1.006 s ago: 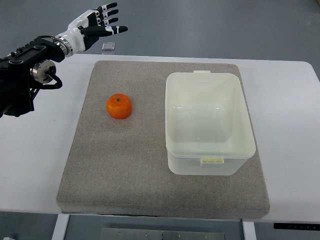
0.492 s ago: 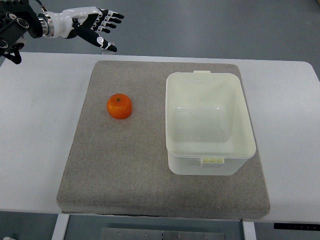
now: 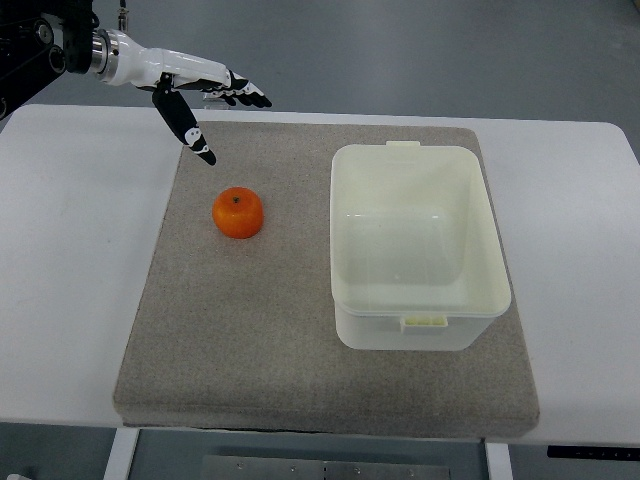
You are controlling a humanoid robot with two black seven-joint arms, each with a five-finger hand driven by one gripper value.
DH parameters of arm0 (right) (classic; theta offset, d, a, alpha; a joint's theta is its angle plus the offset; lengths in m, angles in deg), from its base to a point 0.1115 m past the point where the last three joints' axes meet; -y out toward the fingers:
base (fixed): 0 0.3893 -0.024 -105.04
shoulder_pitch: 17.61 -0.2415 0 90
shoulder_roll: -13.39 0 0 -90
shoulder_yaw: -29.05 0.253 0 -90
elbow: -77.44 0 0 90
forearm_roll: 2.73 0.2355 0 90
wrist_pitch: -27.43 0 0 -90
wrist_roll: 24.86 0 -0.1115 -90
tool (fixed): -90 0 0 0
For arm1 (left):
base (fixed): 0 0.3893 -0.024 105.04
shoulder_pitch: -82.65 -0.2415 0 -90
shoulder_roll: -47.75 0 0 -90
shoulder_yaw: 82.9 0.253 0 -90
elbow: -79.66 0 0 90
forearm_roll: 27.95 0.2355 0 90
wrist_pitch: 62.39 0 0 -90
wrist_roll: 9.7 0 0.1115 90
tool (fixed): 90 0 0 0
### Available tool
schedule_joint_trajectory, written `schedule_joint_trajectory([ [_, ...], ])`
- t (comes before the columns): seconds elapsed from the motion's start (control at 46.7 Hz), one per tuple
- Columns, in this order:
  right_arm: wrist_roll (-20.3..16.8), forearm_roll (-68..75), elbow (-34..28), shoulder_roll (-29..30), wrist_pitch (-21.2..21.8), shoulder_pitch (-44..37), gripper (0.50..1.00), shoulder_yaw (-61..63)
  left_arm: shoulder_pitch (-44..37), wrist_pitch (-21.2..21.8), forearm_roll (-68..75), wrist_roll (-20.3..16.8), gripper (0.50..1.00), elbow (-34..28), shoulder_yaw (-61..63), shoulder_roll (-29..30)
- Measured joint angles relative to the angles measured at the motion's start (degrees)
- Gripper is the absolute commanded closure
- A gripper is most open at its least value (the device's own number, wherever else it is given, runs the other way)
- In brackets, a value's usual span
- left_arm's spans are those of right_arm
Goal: Put orange in box with left hand
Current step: 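Swing the left hand over the mat above the orange, then lower the open left hand around the orange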
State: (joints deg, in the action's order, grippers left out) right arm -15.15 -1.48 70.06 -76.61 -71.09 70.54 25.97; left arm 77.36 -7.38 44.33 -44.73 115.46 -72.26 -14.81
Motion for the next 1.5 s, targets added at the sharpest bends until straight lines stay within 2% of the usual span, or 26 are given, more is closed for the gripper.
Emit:
schedule_joint_trajectory([
  [0.214, 0.0, 0.0, 0.0, 0.0, 0.0, 0.0, 0.574, 0.0, -0.7, 10.2, 10.4, 0.0, 0.510, 6.0, 0.4, 1.6],
  [0.342, 0.0, 0.0, 0.0, 0.0, 0.0, 0.0, 0.574, 0.0, -0.7, 13.0, 11.4, 0.0, 0.510, 6.1, 0.5, 1.2],
  [0.663, 0.0, 0.0, 0.0, 0.0, 0.0, 0.0, 0.574, 0.0, -0.6, 11.2, 10.5, 0.0, 0.510, 7.2, 0.3, 0.5],
  [1.049, 0.0, 0.0, 0.0, 0.0, 0.0, 0.0, 0.574, 0.0, -2.5, 10.5, 10.9, 0.0, 0.510, 12.4, 0.9, 1.1],
  [1.498, 0.0, 0.0, 0.0, 0.0, 0.0, 0.0, 0.574, 0.0, -2.9, 11.0, 12.6, 0.0, 0.508, 12.1, 2.2, 1.1],
])
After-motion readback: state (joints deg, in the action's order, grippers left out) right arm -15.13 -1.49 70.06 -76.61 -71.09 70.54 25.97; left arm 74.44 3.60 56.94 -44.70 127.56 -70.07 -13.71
